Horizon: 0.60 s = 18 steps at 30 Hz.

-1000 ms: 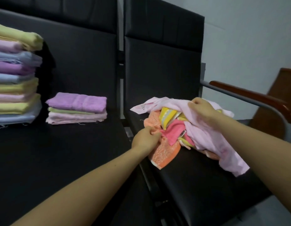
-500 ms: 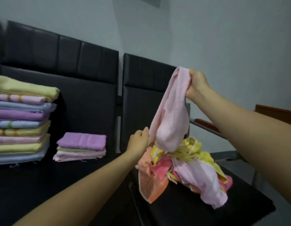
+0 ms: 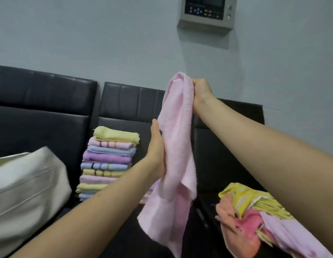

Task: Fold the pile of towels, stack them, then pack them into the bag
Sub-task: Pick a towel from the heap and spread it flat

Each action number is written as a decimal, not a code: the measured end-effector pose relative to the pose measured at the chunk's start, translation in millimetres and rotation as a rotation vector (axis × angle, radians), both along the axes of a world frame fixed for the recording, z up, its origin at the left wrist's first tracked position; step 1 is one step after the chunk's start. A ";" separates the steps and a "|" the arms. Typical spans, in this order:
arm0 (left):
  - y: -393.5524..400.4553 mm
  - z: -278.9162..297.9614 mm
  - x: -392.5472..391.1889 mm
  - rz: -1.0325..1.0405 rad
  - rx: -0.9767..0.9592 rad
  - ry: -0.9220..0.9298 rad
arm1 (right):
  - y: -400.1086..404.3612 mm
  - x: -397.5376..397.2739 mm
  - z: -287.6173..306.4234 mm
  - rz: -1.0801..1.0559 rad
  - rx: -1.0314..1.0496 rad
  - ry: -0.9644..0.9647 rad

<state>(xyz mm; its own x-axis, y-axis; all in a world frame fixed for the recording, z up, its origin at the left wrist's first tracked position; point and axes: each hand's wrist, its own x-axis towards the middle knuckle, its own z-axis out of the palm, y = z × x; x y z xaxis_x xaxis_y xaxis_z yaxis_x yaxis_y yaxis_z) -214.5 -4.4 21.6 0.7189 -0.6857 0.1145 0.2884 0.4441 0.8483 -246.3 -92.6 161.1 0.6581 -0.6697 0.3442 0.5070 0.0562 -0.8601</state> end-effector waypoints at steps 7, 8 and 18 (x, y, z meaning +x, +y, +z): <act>62.2 -1.6 71.5 0.166 0.005 -0.083 | 46.5 39.9 -37.6 0.177 0.125 0.097; 66.3 -5.8 83.9 0.233 0.025 -0.099 | 46.0 43.3 -46.6 0.170 0.120 0.123; 102.8 -151.5 121.4 0.549 0.745 -0.571 | 16.9 52.4 -258.4 0.093 0.224 0.601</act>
<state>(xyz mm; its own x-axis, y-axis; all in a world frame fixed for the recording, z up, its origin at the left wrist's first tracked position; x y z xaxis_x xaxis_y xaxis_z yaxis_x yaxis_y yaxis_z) -93.2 98.4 -129.9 0.9213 -0.3224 0.2176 -0.3149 -0.2897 0.9038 -193.8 -75.7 -97.3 0.7514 -0.6131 -0.2438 -0.0747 0.2880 -0.9547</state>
